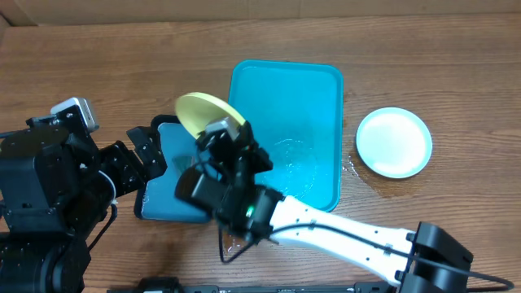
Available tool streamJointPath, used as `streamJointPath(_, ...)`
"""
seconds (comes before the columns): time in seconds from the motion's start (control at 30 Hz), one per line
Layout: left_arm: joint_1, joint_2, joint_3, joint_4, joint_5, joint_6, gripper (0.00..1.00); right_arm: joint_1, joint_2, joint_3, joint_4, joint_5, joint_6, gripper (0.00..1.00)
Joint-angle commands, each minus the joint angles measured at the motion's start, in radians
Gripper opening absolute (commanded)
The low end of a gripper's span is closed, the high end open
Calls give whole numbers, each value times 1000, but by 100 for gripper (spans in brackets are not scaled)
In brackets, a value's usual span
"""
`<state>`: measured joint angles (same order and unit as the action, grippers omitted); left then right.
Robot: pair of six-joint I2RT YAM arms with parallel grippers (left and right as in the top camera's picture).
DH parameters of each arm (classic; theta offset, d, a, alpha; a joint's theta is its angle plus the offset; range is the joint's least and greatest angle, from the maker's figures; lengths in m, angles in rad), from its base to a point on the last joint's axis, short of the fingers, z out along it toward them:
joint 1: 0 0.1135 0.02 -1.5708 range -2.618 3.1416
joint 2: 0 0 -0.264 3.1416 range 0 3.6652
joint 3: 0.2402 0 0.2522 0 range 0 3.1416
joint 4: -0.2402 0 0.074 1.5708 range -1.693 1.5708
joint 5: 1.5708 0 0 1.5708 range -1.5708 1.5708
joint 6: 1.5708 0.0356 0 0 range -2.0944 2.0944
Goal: Clean dirty plates on tray and stack at the side
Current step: 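Lift the yellow plate with the right gripper and tilt it over the basin, then carry the yellow plate right and place it on the plate stack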
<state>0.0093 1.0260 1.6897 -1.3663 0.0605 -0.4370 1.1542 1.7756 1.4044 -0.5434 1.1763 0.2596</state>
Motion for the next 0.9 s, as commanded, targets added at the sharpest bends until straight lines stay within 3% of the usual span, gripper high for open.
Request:
streamJointPath(0.0, 4, 1, 9, 0, 11, 11, 100, -103, -67, 10, -31, -339, 215, 4)
streamJointPath(0.1, 4, 1, 9, 0, 11, 11, 100, -236, -110, 10, -58, -675, 348, 4)
streamJointPath(0.2, 4, 1, 9, 0, 11, 11, 100, -403, -165, 12, -67, -998, 377, 4)
streamJointPath(0.4, 4, 1, 9, 0, 11, 11, 100, -859, -281, 12, -160, -1511, 455, 4)
streamJointPath(0.63, 4, 1, 9, 0, 11, 11, 100, -1361, -219, 8, -501, -1468, 330, 4)
streamJointPath(0.87, 4, 2, 9, 0, 11, 11, 100, -1521, -65, -91, -584, -1422, 222, 4)
